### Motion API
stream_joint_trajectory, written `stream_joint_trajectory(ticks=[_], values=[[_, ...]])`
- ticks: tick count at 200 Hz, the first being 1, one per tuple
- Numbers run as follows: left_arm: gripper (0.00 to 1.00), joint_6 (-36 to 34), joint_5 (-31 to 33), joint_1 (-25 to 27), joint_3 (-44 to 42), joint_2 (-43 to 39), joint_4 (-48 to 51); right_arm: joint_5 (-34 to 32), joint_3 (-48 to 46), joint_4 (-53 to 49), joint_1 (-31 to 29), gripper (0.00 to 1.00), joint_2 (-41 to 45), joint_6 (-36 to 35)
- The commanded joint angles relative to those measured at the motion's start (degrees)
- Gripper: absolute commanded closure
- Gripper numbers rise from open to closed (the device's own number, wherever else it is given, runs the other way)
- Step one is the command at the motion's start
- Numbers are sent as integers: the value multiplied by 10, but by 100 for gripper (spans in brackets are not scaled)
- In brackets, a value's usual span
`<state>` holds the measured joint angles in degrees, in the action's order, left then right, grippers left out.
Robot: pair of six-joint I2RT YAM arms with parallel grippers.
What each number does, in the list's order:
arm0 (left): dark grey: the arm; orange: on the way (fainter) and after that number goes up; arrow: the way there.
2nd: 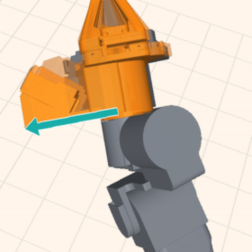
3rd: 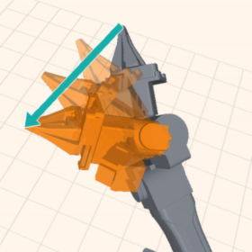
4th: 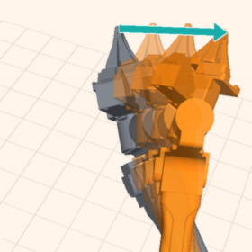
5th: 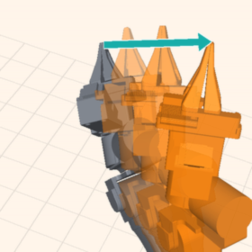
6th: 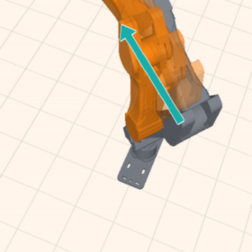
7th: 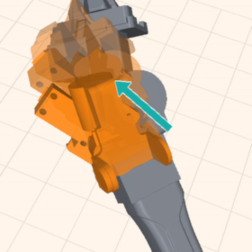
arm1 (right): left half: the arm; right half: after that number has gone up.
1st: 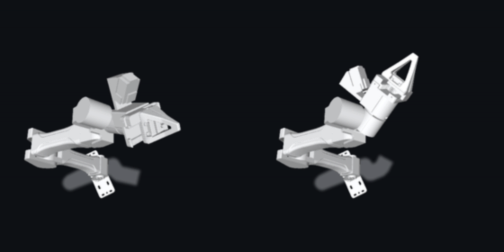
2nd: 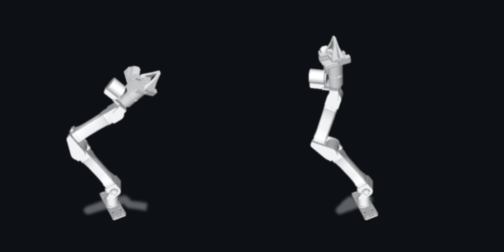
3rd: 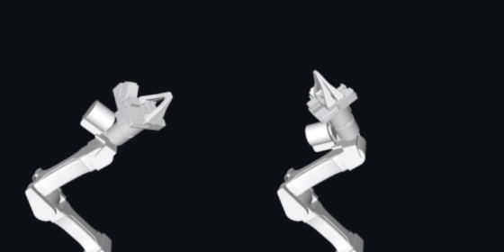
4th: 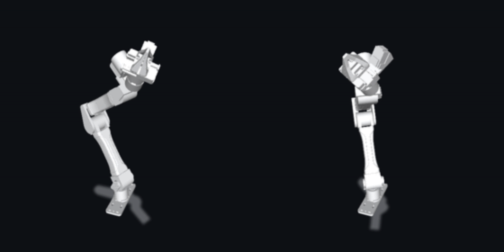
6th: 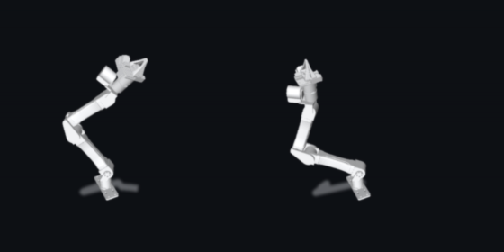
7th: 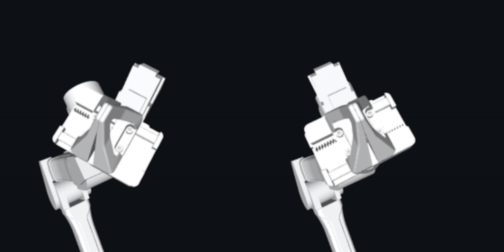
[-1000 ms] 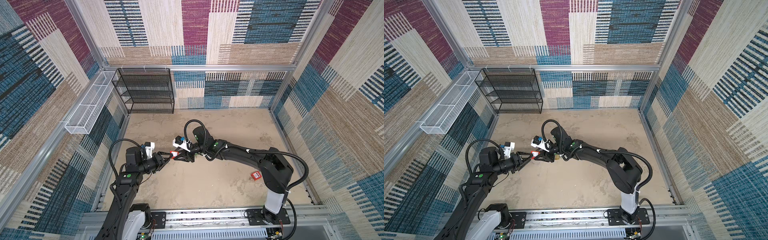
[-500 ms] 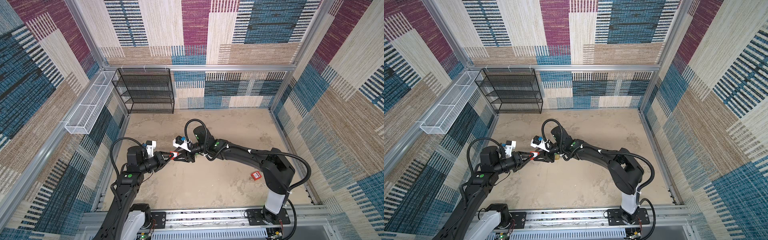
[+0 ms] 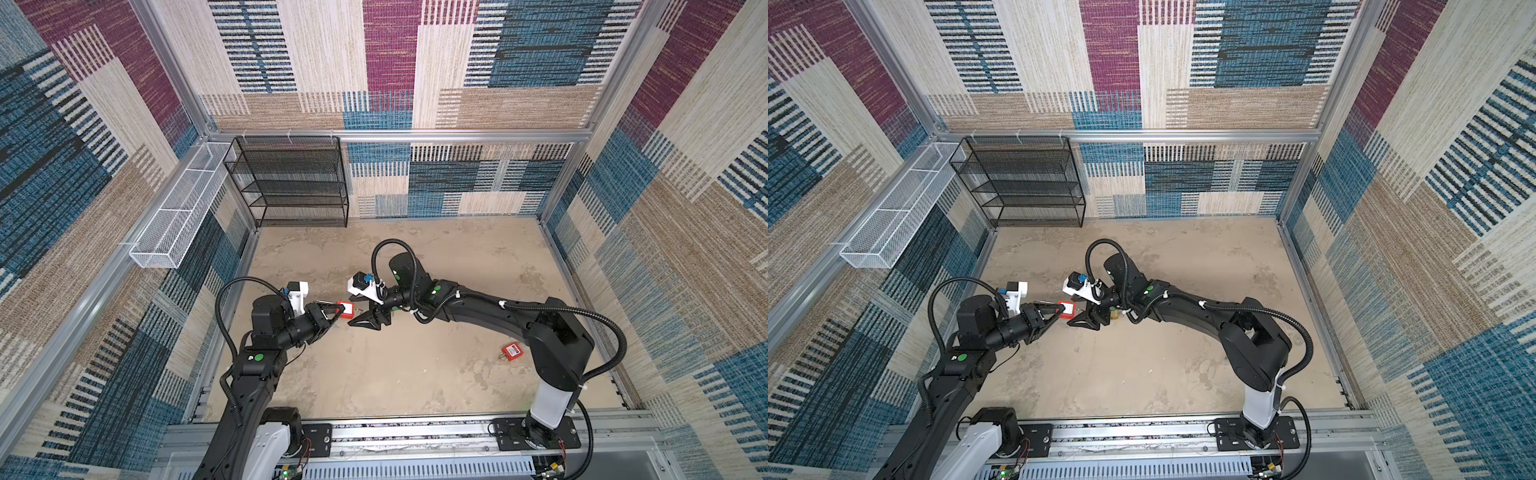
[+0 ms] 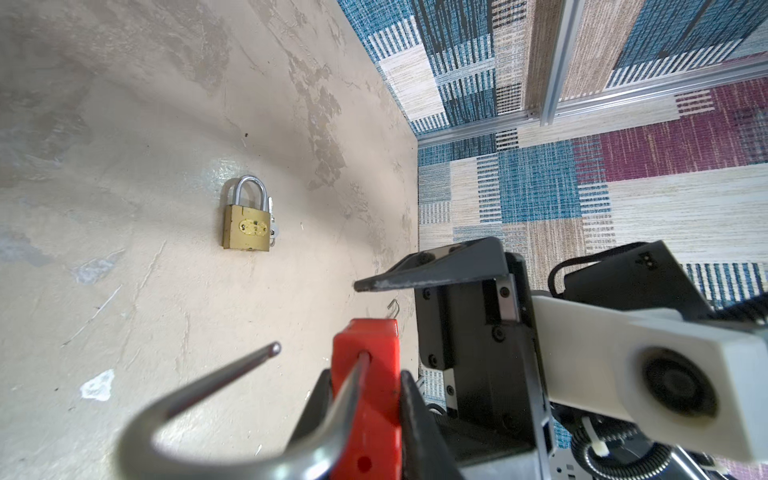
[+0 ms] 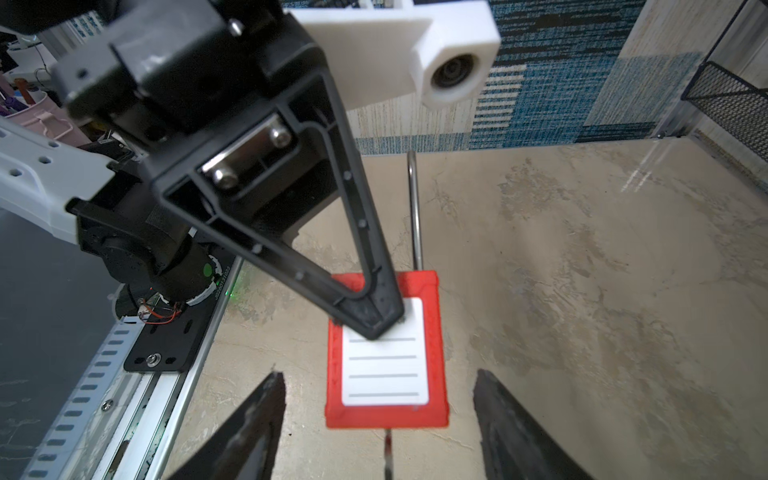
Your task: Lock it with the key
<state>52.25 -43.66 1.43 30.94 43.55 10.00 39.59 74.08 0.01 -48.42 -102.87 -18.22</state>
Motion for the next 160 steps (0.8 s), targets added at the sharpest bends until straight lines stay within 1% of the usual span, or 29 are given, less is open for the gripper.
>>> stream_joint_trajectory(ticks=[1, 13, 28, 42, 58, 76, 90, 131, 140, 160], values=[[83, -14, -16, 0, -1, -1, -69, 5, -21, 77, 19, 26, 27, 73], [83, -10, -30, 1, -6, -1, -106, 27, -55, 133, 38, 26, 54, 126], [83, -10, -57, 0, -15, 0, -178, 44, -97, 217, 63, 25, 91, 190], [83, -17, -63, 0, -12, 3, -215, 48, -119, 253, 80, 24, 117, 236], [84, -25, -77, 0, -9, 8, -266, 57, -124, 267, 96, 24, 143, 280], [87, -30, -81, 0, -7, 10, -332, 39, -107, 243, 109, 22, 157, 335], [87, -23, -80, 1, -10, 12, -395, 27, -109, 249, 117, 23, 167, 380], [87, 43, -89, 1, -11, 42, -576, 54, -127, 341, 121, 22, 173, 504], [87, 58, -88, 2, -10, 49, -609, 58, -125, 353, 121, 22, 169, 536], [87, 83, -85, 2, -8, 59, -663, 75, -124, 389, 121, 23, 159, 581]])
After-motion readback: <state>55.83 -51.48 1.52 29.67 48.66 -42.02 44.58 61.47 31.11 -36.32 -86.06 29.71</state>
